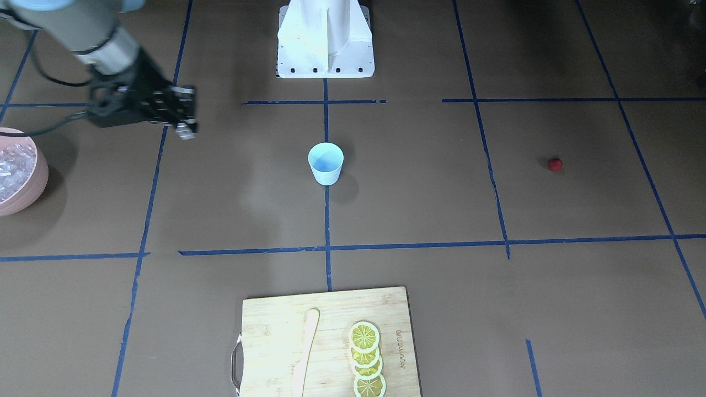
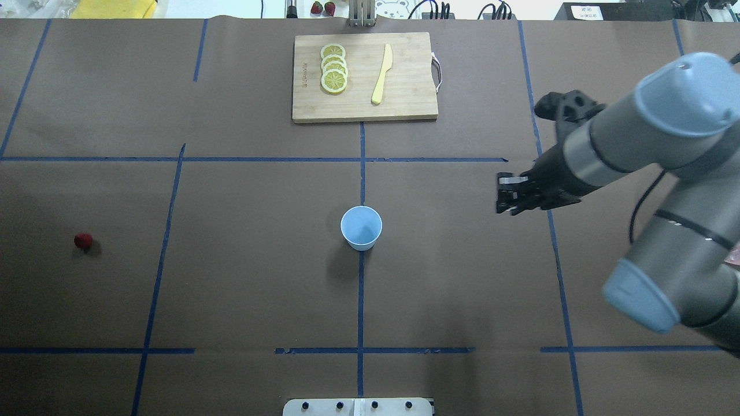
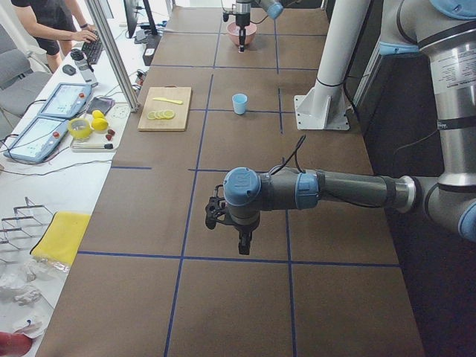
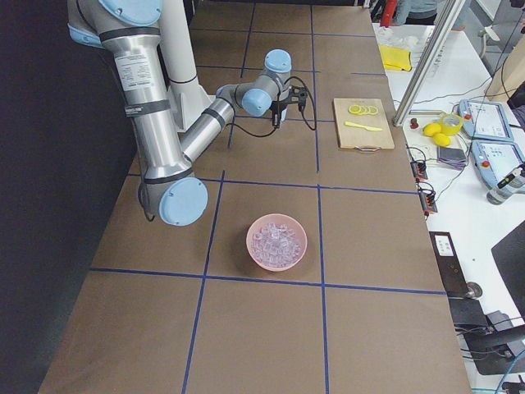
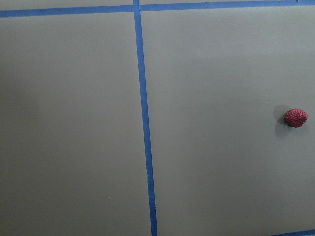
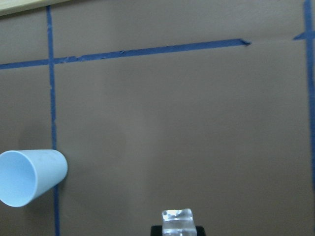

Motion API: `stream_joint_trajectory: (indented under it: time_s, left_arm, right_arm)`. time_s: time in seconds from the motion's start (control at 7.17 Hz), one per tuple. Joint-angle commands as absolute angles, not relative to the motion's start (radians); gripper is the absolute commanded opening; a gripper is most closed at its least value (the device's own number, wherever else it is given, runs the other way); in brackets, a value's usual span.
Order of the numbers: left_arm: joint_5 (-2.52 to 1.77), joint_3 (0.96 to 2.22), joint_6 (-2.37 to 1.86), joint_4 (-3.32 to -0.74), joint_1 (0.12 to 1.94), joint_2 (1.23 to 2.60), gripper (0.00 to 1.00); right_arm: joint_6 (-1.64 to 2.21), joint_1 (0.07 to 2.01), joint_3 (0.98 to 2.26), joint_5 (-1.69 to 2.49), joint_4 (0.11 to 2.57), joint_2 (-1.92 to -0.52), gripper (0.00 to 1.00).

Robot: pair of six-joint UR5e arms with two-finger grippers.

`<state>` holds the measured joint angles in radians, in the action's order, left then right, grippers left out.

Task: Put ice and strawberries in cup
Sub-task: 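Lift the ice cube and carry it over the light-blue cup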

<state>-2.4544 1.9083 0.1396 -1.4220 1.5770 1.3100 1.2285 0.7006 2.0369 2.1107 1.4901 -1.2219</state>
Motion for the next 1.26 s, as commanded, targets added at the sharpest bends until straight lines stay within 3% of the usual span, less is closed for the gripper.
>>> stream_joint_trajectory:
  time_s: [0.0, 0.42, 0.7, 1.12]
  left_arm:
    - [-2.467, 1.908, 0.138, -1.422, 1.577, 1.31, 1.0]
    - [-2.486, 1.908, 0.138, -1.422, 1.577, 1.31, 1.0]
    - [-2.487, 1.914, 0.138, -1.42, 1.577, 1.31, 1.0]
    - [-2.488, 1.919, 0.138, -1.42, 1.575, 1.31, 1.0]
  right_arm:
    - [1.446, 0.545, 1.845, 1.949, 1.486, -0.961, 0.02]
    - [1.471, 0.522, 1.685, 1.916, 1.482, -0.821, 0.04]
    - [1.468, 0.508, 1.634, 1.904, 1.482, -0.798, 0.28]
    - [1.471, 0.486, 1.629, 1.899, 1.483, -0.807, 0.44]
